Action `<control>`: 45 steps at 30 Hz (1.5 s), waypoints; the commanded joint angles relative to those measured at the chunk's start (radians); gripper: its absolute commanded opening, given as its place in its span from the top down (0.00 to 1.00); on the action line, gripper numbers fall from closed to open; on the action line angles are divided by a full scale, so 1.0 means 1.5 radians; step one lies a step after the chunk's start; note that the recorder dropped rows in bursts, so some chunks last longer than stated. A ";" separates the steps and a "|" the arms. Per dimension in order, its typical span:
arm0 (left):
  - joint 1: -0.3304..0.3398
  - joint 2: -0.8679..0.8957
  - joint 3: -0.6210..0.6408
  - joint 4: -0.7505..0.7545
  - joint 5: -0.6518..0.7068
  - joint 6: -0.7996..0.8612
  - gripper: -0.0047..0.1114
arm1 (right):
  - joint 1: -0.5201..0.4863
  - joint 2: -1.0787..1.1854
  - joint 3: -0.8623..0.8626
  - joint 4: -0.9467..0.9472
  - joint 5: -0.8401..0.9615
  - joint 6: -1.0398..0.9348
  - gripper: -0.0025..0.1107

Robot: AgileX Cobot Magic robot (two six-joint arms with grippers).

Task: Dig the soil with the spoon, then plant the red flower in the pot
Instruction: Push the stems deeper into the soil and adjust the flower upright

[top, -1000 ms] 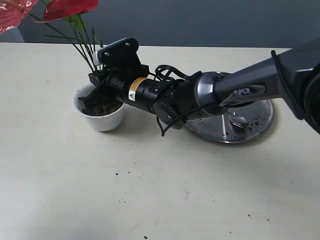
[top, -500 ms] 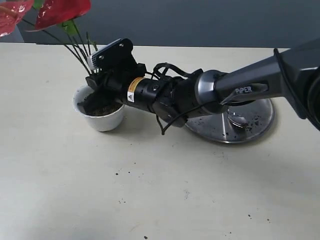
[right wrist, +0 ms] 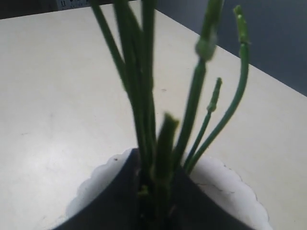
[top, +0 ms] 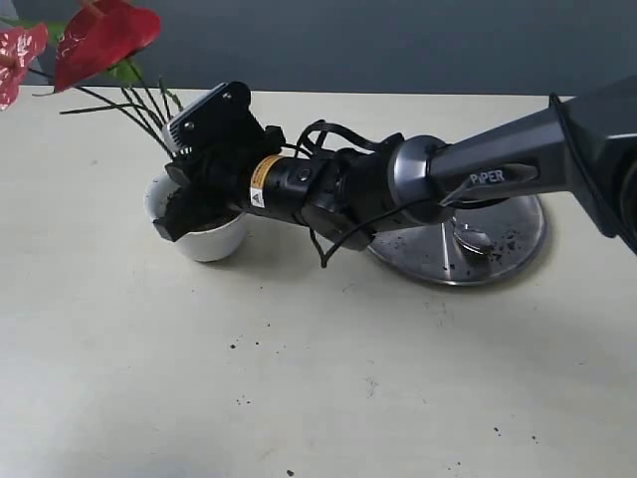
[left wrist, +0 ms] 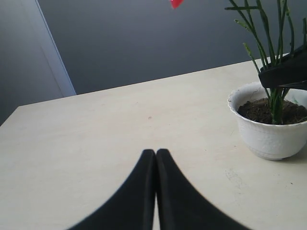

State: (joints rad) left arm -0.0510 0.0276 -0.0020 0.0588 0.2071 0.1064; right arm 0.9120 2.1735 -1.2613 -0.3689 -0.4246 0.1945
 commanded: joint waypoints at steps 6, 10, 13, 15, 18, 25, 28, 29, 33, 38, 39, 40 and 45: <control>-0.001 -0.003 0.001 -0.003 -0.004 -0.003 0.96 | -0.042 0.057 0.033 0.011 0.264 -0.005 0.98; -0.001 -0.003 0.001 -0.003 -0.004 -0.003 0.96 | -0.042 0.057 0.033 0.006 0.264 -0.006 0.98; -0.001 -0.003 0.001 -0.003 -0.004 -0.003 0.96 | -0.038 0.058 0.033 -0.002 0.265 -0.006 0.98; -0.001 -0.003 0.001 -0.003 -0.004 -0.003 0.96 | -0.033 0.058 0.033 -0.016 0.265 -0.006 0.98; -0.001 -0.003 0.001 -0.003 -0.004 -0.003 0.96 | -0.033 0.058 0.033 -0.016 0.265 -0.006 0.98; -0.001 -0.003 0.001 -0.003 -0.004 -0.003 0.96 | -0.034 0.058 0.033 -0.016 0.272 -0.006 0.98; -0.001 -0.003 0.001 -0.003 -0.004 -0.003 0.96 | -0.034 0.058 0.033 -0.014 0.272 -0.005 0.98; -0.001 -0.003 0.001 -0.003 -0.004 -0.003 0.96 | -0.034 0.058 0.033 -0.012 0.272 -0.005 0.97; -0.001 -0.003 0.001 -0.003 -0.004 -0.003 0.96 | -0.034 0.058 0.033 -0.010 0.270 -0.005 0.78; -0.001 -0.003 0.001 -0.003 -0.004 -0.003 0.96 | -0.034 0.058 0.033 -0.010 0.269 -0.005 0.60; -0.001 -0.003 0.001 -0.003 -0.004 -0.003 0.96 | -0.034 0.058 0.033 -0.010 0.269 -0.005 0.60; -0.001 -0.003 0.001 -0.003 -0.004 -0.003 0.96 | -0.034 0.058 0.033 -0.010 0.269 -0.005 0.61; -0.001 -0.003 0.001 -0.003 -0.004 -0.003 0.96 | -0.034 0.058 0.033 -0.007 0.254 -0.005 0.63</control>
State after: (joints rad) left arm -0.0510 0.0276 -0.0020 0.0588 0.2071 0.1064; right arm 0.8666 2.2068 -1.2497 -0.3573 -0.4038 0.1918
